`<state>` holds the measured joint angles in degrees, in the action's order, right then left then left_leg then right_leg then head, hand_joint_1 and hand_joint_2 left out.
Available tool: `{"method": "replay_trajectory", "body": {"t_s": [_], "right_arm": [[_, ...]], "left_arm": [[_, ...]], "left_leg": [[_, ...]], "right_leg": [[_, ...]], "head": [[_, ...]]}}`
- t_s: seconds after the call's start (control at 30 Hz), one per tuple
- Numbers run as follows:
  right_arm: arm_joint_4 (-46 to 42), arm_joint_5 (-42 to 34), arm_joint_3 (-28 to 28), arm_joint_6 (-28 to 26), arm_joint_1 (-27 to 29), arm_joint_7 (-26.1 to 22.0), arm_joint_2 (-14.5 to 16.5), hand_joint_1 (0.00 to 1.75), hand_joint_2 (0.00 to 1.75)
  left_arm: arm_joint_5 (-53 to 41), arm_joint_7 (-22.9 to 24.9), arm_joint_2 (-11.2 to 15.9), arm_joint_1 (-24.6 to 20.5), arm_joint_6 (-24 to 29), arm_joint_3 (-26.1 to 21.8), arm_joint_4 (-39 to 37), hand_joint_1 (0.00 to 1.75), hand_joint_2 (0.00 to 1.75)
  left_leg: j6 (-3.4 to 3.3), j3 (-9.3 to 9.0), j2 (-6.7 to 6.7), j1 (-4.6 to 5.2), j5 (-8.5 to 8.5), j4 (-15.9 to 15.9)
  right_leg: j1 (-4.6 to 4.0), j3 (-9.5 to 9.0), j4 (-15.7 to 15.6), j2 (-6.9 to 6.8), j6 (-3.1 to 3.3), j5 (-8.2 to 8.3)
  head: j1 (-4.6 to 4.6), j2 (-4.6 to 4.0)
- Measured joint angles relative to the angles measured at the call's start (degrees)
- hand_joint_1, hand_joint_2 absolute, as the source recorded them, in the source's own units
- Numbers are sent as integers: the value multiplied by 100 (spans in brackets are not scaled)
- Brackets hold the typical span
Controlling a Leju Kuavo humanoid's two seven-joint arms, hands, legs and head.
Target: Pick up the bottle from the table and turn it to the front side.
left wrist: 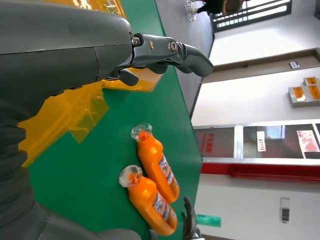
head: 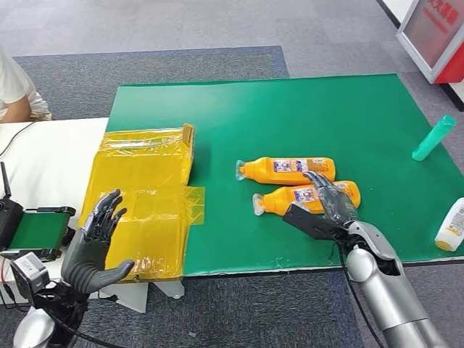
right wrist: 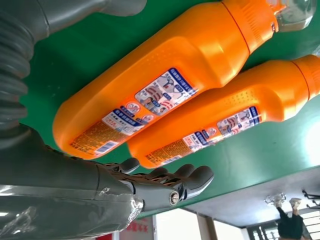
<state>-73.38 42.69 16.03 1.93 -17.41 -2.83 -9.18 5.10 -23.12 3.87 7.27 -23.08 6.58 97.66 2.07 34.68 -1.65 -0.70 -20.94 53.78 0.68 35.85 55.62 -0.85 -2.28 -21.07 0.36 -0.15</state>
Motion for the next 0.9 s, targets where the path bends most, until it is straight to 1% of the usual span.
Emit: {"method": "replay_trajectory", "body": {"t_s": [0.1,0.27,0.4,0.57,0.63,0.9], "right_arm": [[122,-74,32,36,-42,-31,0,0,175],[296,-553,52,268,-75,-217,-1,0,175],[392,-663,56,336,-122,-266,-4,0,175],[650,-1022,57,469,-289,-351,-22,0,175],[835,-1023,58,428,-388,-343,-58,0,175],[1481,-610,57,115,-669,-278,-216,0,175]], "left_arm": [[48,0,-11,25,-44,0,11,0,175],[338,-1,-16,54,-205,-2,26,0,175],[407,0,-16,72,-263,-2,26,0,175],[644,-7,-16,69,-421,-2,53,0,175],[690,-7,-16,64,-468,-2,114,0,175],[680,-44,-16,80,-483,8,376,0,175]], "left_leg": [[0,1,0,0,-1,0],[0,1,0,0,-2,0],[0,0,0,0,-2,0],[0,0,0,0,-1,0],[-1,-1,0,0,0,0],[-1,0,0,0,0,0]], "right_leg": [[0,1,0,0,0,-1],[0,0,0,0,-1,-2],[0,0,0,0,-1,-1],[0,1,0,0,0,0],[0,1,0,0,0,0],[1,1,0,0,-1,1]], "head": [[1,0],[1,0],[1,0],[1,0],[2,0],[1,0]]}}
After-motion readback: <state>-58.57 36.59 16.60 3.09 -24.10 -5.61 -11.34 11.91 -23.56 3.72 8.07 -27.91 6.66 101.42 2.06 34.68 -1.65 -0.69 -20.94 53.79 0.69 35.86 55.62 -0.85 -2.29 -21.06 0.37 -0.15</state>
